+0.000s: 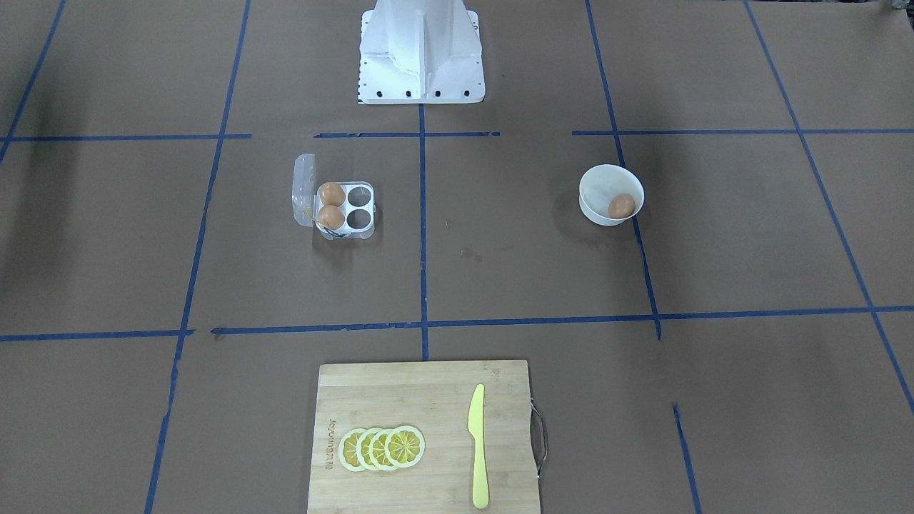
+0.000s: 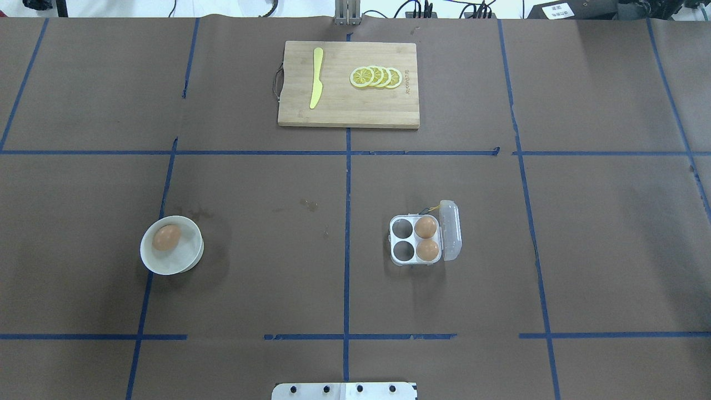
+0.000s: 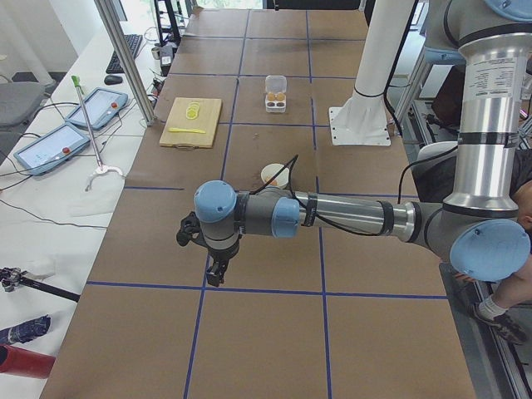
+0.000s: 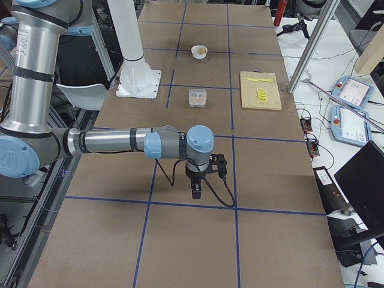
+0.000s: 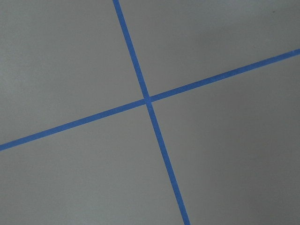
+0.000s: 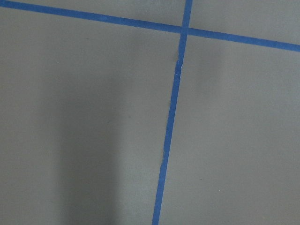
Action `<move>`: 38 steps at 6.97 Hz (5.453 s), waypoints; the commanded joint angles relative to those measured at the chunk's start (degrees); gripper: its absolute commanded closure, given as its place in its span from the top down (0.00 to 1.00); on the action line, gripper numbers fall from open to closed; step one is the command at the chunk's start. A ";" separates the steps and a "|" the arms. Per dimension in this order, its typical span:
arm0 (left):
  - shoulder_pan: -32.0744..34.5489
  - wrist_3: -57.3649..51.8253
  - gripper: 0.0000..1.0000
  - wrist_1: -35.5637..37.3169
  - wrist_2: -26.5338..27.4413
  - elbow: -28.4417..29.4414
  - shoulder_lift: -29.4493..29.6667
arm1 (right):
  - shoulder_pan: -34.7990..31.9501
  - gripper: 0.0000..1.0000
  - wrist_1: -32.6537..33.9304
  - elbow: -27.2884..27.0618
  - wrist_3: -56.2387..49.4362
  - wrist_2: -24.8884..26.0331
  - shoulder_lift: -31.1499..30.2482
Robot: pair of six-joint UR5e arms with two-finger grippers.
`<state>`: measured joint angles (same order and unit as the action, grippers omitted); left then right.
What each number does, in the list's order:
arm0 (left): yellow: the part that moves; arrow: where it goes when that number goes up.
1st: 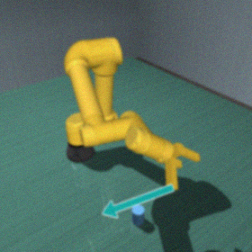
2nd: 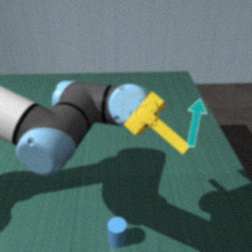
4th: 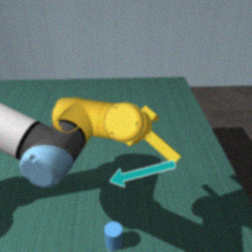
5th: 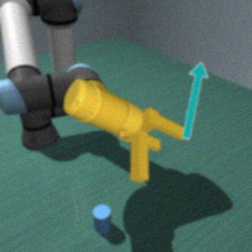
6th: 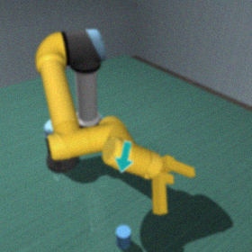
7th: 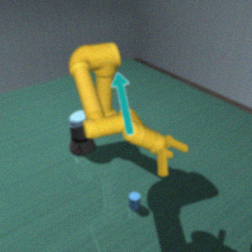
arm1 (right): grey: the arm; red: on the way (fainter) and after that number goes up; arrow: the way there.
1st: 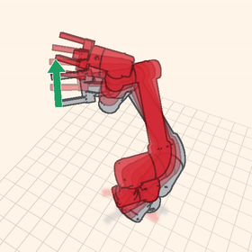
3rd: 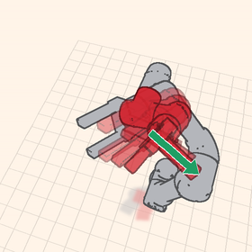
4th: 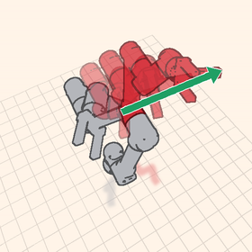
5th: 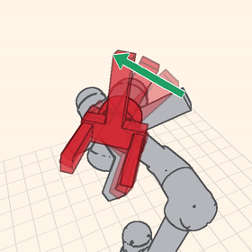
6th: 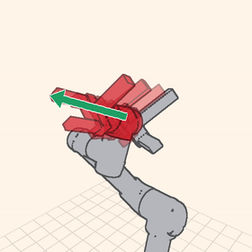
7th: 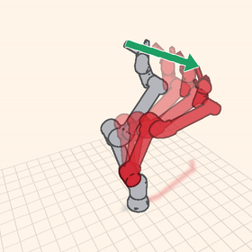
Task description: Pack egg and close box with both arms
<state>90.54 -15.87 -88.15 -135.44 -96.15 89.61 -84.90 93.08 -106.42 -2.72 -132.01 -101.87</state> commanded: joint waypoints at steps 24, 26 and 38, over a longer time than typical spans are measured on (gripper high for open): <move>-52.37 54.98 0.79 -37.89 24.94 -12.50 3.81 | 0.18 1.00 -17.84 -0.54 9.49 -3.34 5.46; -54.40 54.98 0.79 -37.89 25.66 -10.82 3.90 | 0.18 1.00 -17.84 -0.46 9.49 -3.34 5.46; -57.31 54.10 0.74 -37.89 25.84 -9.85 2.85 | 0.18 1.00 -17.84 -0.37 9.49 -3.34 5.46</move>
<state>33.51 38.23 -126.03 -109.67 -106.18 92.39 -84.73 75.23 -106.87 6.77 -135.35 -96.34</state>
